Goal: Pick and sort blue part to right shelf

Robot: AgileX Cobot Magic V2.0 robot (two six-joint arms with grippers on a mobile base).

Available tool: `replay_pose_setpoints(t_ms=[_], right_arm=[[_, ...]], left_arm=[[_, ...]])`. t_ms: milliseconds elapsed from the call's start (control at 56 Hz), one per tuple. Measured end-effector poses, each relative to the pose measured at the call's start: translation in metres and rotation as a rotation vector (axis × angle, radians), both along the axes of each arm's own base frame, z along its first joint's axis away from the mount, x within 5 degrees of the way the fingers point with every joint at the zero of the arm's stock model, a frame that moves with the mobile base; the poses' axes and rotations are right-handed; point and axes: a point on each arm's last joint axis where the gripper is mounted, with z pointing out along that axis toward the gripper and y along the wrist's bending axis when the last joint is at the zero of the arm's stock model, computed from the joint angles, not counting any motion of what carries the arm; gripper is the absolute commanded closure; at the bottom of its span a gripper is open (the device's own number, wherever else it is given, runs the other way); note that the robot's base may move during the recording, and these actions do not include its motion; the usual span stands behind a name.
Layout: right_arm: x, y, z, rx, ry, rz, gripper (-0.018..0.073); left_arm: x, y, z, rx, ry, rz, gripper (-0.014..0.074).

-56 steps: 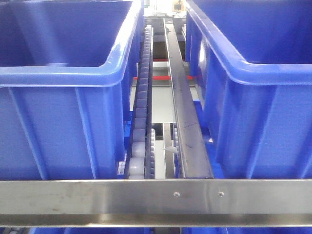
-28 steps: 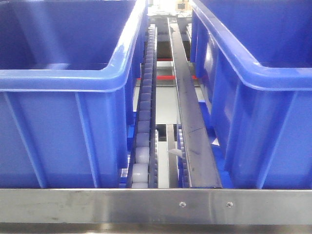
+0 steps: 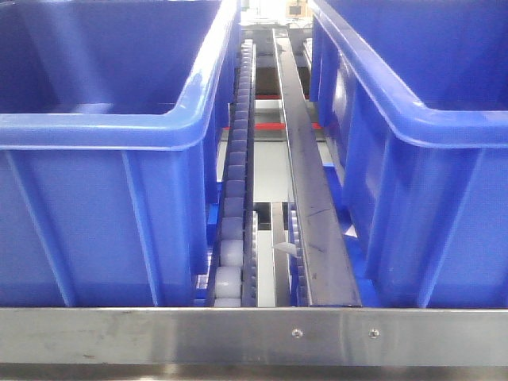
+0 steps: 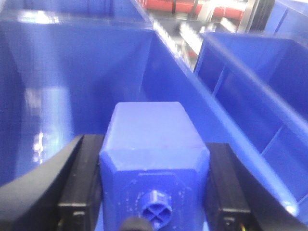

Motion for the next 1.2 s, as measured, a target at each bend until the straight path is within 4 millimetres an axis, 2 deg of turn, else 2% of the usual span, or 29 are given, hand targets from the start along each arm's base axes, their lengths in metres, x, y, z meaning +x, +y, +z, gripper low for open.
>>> replay_pose_setpoints(t_ms=[89,196,303,428,518,571,696,785,910,964,1035,1196], right_arm=[[0.000,0.000,0.000,0.001,-0.004,0.000,0.0353],[0.000,0.000,0.001,0.002,-0.006,0.001,0.0353],[0.000,0.000,0.001,0.002,-0.006,0.001,0.0353],[0.000,0.000,0.001,0.002,-0.006,0.001,0.0353],[0.000,0.000,0.001,0.002,-0.006,0.001,0.0353],[0.000,0.000,0.001,0.002,-0.006,0.001,0.0353],[0.000,0.000,0.000,0.001,-0.002,0.000,0.0353],[0.000,0.000,0.000,-0.001,0.002,0.000,0.0353],[0.000,0.000,-0.001,-0.002,0.006,-0.001,0.0353],[0.000,0.000,-0.001,-0.002,0.008,-0.001,0.0353],[0.000,0.000,-0.001,-0.003,0.009,-0.001,0.0353],[0.000,0.000,-0.001,-0.003,0.011,-0.001,0.0353]], left_arm=[[0.020,-0.009,0.004,0.055,0.036,0.004,0.0314],[0.054,-0.026,0.008,0.107,0.117,0.006,0.0314],[0.098,-0.047,0.010,0.163,0.221,0.025,0.0314],[0.148,-0.056,0.009,0.174,0.312,0.088,0.0314],[0.191,-0.056,-0.001,0.184,0.396,0.154,0.0314],[0.216,-0.055,-0.016,0.206,0.464,0.189,0.0314],[0.251,-0.057,-0.049,0.275,0.582,0.208,0.0311],[0.267,-0.061,-0.073,0.316,0.662,0.210,0.0279],[0.276,-0.064,-0.090,0.334,0.729,0.214,0.0097],[0.276,-0.064,-0.089,0.333,0.728,0.214,0.0006],[0.277,-0.064,-0.086,0.332,0.725,0.215,-0.0055],[0.276,-0.063,-0.081,0.348,0.731,0.215,-0.0066]])
